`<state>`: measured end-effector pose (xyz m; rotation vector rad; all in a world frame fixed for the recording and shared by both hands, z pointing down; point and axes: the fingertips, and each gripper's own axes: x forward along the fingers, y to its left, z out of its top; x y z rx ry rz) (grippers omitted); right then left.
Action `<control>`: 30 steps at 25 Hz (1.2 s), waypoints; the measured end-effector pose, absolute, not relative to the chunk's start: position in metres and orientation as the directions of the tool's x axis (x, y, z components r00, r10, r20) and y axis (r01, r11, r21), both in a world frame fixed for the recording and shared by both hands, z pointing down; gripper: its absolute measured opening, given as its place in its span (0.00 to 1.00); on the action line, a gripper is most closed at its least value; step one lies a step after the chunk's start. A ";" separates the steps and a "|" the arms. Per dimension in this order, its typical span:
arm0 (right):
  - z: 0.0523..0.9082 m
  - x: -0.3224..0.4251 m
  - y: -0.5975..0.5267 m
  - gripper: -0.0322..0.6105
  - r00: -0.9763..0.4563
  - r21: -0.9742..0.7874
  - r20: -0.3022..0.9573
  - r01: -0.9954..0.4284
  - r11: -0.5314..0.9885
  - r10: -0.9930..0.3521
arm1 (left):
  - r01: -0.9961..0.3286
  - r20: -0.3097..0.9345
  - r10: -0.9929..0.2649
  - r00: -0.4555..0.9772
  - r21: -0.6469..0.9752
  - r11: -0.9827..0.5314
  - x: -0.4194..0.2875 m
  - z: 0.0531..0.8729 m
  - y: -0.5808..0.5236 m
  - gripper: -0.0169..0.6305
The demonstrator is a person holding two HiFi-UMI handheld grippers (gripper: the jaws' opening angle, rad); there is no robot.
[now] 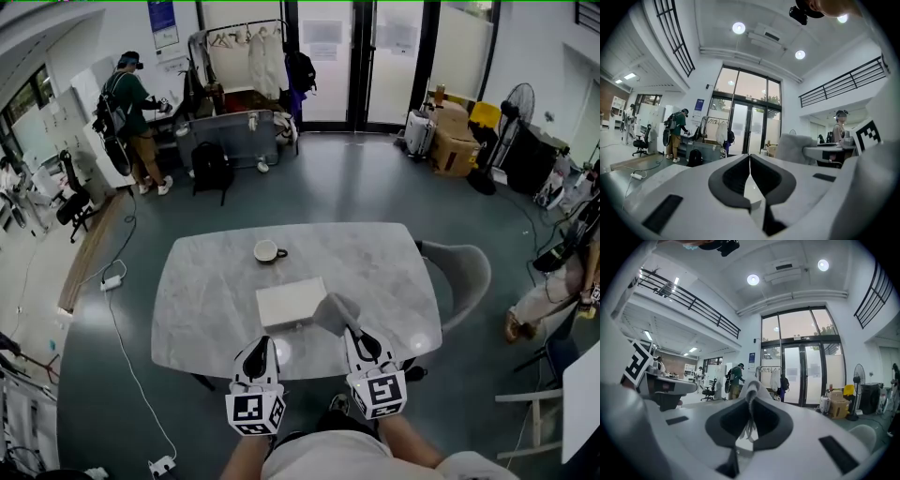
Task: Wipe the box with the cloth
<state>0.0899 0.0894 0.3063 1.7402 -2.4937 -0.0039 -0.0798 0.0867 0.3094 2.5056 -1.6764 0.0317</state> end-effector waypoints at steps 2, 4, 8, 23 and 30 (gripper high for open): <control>0.303 0.092 0.092 0.10 -0.341 0.067 0.070 -0.936 0.346 -0.937 | -0.922 0.085 -0.920 0.384 0.094 -0.376 -0.076 0.309 0.088 0.07; 0.301 0.092 0.095 0.10 -0.336 0.071 0.062 -0.938 0.340 -0.940 | -0.922 0.080 -0.920 0.383 0.095 -0.376 -0.074 0.308 0.090 0.07; 0.299 0.093 0.099 0.10 -0.337 0.090 0.065 -0.935 0.342 -0.939 | -0.922 0.067 -0.922 0.382 0.098 -0.374 -0.070 0.306 0.094 0.07; 0.288 0.100 0.100 0.10 -0.331 0.100 0.040 -0.938 0.333 -0.943 | -0.930 0.061 -0.930 0.364 0.076 -0.359 -0.069 0.300 0.094 0.07; 0.289 0.098 0.098 0.10 -0.321 0.089 0.042 -0.942 0.323 -0.946 | -0.930 0.063 -0.929 0.365 0.069 -0.361 -0.072 0.299 0.091 0.07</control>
